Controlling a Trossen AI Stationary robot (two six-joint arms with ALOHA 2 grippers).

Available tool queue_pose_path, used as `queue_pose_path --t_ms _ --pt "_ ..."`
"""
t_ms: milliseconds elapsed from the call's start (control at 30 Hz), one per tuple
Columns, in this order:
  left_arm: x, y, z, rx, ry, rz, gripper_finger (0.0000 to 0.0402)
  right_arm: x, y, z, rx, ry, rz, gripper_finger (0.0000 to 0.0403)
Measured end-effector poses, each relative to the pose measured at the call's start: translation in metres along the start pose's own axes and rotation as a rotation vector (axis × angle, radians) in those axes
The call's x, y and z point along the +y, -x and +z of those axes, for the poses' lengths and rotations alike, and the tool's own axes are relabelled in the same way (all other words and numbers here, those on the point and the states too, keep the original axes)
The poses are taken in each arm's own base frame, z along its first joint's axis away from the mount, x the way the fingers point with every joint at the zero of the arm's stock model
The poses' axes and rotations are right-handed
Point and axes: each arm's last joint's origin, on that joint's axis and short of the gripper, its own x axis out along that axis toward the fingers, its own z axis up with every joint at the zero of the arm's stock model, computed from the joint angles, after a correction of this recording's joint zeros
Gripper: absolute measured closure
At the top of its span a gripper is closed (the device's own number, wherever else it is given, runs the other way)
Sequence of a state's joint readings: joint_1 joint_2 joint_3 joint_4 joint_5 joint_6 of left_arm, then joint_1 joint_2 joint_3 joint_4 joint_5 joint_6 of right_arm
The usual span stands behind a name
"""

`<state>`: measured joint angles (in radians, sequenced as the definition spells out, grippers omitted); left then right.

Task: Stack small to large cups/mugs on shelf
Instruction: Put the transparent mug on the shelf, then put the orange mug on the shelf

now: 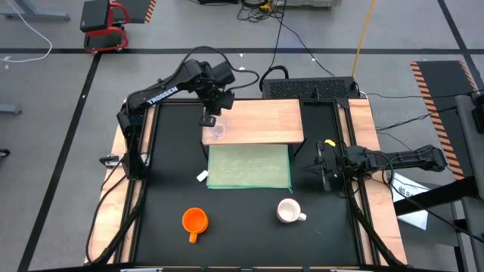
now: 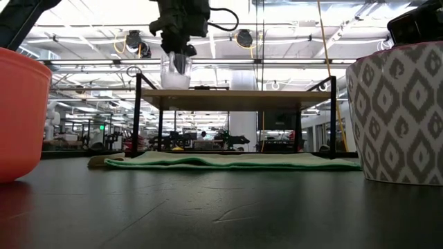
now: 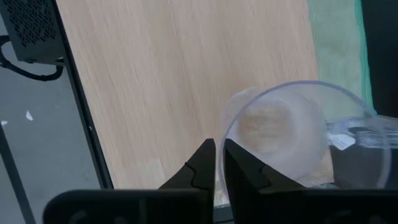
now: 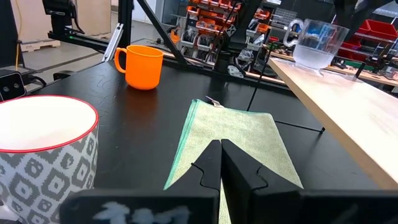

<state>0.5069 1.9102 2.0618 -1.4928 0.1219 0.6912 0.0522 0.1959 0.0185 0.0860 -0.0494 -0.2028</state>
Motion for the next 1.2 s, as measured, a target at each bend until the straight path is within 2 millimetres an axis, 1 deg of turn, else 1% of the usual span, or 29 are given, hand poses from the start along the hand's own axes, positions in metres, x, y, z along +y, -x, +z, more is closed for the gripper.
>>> queue_pose_path --t_ms 333,467,633,733,900,967,1033,1100,1200 --pt "-0.001 0.003 -0.001 0.006 0.013 0.021 0.0334 0.0 0.0 0.0 0.0 0.0 0.0 0.0403" --pt "-0.003 0.009 -0.001 -0.011 0.01 0.036 0.0318 0.0 0.0 0.0 -0.001 0.0 0.0 0.0403" --pt "-0.006 0.021 -0.001 -0.039 0.02 0.056 0.0297 0.0 0.0 0.0 -0.002 0.001 0.0 0.0403" --pt "-0.008 0.036 -0.001 -0.066 0.034 0.074 0.0281 0.0 0.0 0.001 -0.008 0.001 -0.001 0.0403" --pt "-0.013 0.062 0.003 -0.164 0.04 0.103 0.0264 0.0 0.0 0.001 -0.008 0.0 -0.001 0.0403" --pt "-0.017 0.071 0.004 -0.19 0.03 0.119 0.0267 0.0 0.0 0.001 -0.008 -0.006 -0.002 0.0403" --pt "-0.023 0.08 0.002 -0.205 0.016 0.13 0.028 0.0 0.0 0.001 -0.008 -0.006 -0.001 0.0403" --pt "-0.029 0.086 -0.001 -0.207 0.007 0.131 0.0308 0.0 0.0 0.001 -0.008 -0.006 -0.001 0.0403" --pt "-0.037 0.099 -0.009 -0.22 0.016 0.138 0.0374 0.0 0.0 0.001 -0.007 -0.006 -0.001 0.0403"
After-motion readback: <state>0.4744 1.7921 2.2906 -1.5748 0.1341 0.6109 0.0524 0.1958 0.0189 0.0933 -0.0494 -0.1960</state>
